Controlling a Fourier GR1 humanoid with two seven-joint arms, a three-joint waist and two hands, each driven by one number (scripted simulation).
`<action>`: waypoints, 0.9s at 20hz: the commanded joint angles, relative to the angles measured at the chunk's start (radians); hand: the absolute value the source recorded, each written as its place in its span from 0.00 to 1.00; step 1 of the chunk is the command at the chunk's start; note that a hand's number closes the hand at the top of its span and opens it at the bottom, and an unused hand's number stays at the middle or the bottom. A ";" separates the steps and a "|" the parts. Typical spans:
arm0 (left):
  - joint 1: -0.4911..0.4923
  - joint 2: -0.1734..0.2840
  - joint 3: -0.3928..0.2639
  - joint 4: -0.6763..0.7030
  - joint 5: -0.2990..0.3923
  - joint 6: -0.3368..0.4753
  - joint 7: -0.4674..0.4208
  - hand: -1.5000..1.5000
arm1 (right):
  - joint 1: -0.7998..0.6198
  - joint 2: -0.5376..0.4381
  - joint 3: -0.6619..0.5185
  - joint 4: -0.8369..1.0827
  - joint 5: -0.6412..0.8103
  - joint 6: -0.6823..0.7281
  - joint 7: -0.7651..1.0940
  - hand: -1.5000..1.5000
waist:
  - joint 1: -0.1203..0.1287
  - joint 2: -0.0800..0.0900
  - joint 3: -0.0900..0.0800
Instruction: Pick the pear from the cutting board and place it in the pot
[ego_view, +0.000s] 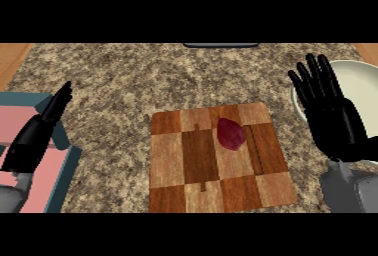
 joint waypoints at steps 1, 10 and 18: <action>0.027 -0.072 0.019 -0.022 -0.002 0.021 -0.023 0.50 | 0.002 -0.017 -0.062 0.087 0.006 0.099 -0.151 1.00 | 0.008 0.006 -0.004; 0.069 -0.345 -0.003 -0.043 0.114 0.144 -0.094 0.50 | 0.035 -0.150 -0.223 0.276 0.304 -0.096 -0.325 0.00 | 0.024 0.022 -0.005; 0.089 -0.398 -0.008 -0.060 0.063 0.165 -0.066 0.50 | 0.155 -0.032 -0.123 0.099 0.335 -0.031 -0.559 0.00 | 0.000 0.004 -0.004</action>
